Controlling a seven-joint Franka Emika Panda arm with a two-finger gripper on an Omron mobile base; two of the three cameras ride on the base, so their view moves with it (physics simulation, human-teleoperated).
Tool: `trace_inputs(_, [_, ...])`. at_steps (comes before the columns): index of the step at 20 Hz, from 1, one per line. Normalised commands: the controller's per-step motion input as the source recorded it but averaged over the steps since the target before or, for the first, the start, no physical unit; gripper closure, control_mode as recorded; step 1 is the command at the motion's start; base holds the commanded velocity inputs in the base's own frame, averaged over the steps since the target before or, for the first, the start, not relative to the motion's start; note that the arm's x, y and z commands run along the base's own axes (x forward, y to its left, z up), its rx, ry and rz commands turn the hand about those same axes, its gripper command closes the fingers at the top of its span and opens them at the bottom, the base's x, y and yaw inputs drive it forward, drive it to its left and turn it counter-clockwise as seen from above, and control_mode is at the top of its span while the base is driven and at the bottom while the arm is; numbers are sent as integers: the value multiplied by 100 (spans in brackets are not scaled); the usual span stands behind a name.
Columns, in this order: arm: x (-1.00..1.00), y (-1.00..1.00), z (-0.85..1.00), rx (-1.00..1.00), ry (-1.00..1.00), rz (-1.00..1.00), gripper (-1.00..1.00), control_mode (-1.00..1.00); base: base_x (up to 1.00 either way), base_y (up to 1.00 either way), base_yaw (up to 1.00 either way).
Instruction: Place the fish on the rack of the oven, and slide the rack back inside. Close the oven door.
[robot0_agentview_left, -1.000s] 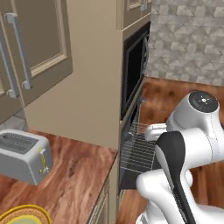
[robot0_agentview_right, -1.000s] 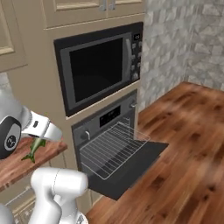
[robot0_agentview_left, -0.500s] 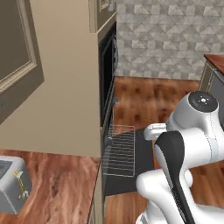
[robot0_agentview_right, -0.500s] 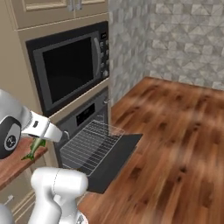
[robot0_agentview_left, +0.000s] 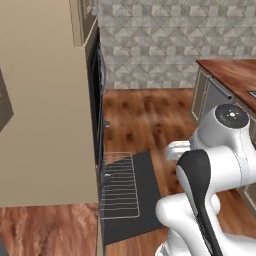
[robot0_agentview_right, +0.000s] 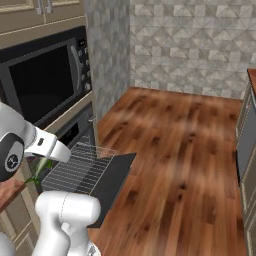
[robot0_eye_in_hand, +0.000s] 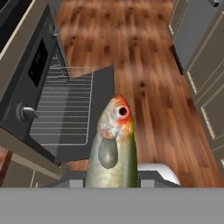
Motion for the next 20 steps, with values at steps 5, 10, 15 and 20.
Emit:
trace_inputs(5, [0,0,0,0,0,0,100,100,27,16,-24])
trace_inputs(10, [9,14,-2,0,-2,-9,100,-100,0,0,0])
trace_inputs(15, [0,22,-4,0,1,-2,100,-100,0,0,0])
trace_inputs(20, [0,2,-3,0,0,0,100,-100,0,0,0])
